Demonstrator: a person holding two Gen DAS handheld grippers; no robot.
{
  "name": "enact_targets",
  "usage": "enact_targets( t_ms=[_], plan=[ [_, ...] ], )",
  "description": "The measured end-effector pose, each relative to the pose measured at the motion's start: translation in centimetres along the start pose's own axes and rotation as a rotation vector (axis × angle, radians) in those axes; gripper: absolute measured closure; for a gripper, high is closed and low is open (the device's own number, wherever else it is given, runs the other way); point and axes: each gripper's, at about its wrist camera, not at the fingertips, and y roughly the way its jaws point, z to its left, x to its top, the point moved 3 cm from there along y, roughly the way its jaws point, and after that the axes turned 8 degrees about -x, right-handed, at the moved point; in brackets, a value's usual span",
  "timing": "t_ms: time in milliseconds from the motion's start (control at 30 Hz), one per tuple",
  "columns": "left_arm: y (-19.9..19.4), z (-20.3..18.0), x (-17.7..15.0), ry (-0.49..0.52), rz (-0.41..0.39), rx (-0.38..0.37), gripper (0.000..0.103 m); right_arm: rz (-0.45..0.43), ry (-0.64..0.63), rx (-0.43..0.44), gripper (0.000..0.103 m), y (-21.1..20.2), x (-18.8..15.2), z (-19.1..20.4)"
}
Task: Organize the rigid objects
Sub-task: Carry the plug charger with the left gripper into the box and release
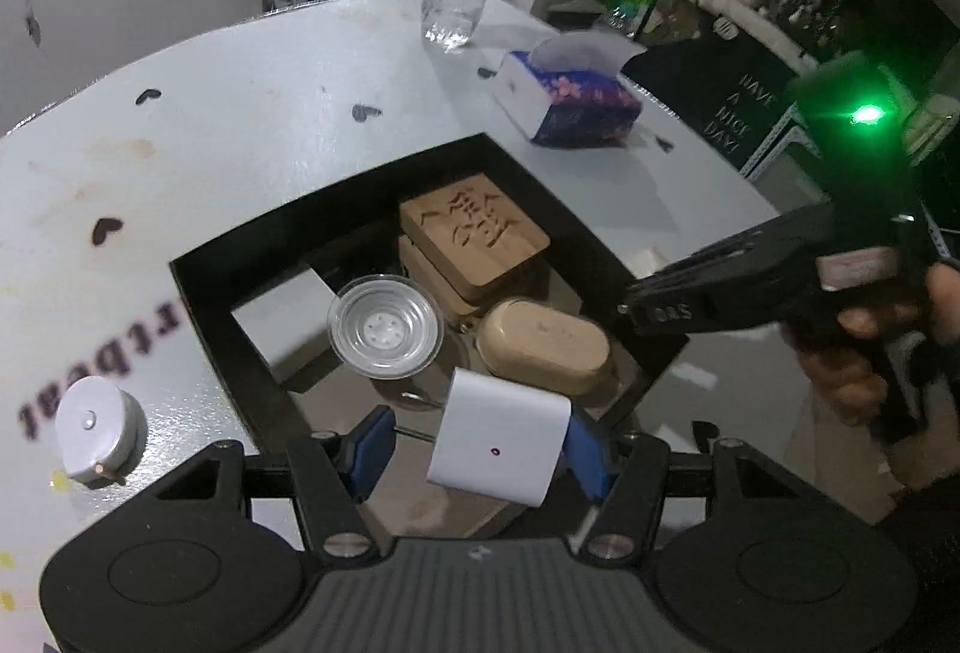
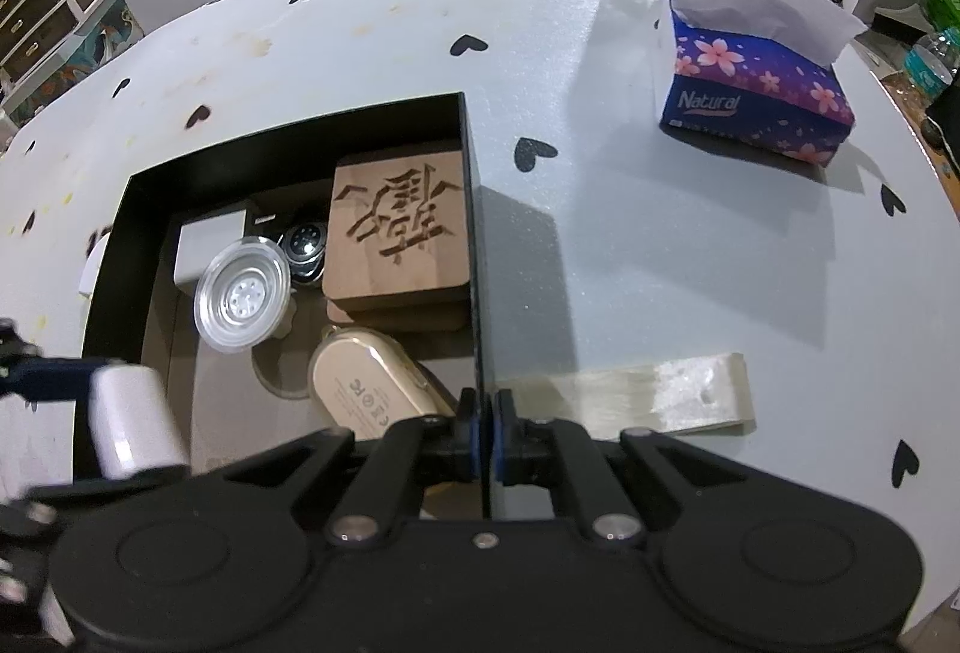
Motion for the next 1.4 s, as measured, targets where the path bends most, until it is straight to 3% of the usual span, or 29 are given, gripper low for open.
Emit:
enact_targets(
  t_ms=[267,433,733,967,1400],
  plan=[
    [2.9,1.2,0.4,-0.114,0.056,0.002,0.042,0.001,-0.009,0.002,0.098,-0.1,0.1,0.1],
    [3.5,1.3,1.3,-0.103,0.051,0.027,0.042,0.001,-0.012,0.000,0.098,-0.1,0.1,0.2],
    [5.1,0.5,1.1,-0.084,0.113,0.050,0.041,0.001,-0.011,0.001,0.098,-0.1,0.0,0.2],
    [4.3,0.2,1.3,-0.092,0.066,0.018,0.018,0.001,-0.012,0.001,0.098,-0.1,0.1,0.2],
    [1.5,-1.4,1.1,-0.045,0.000,0.024,0.015,0.000,-0.014,0.001,0.098,-0.1,0.1,0.1]
  ],
)
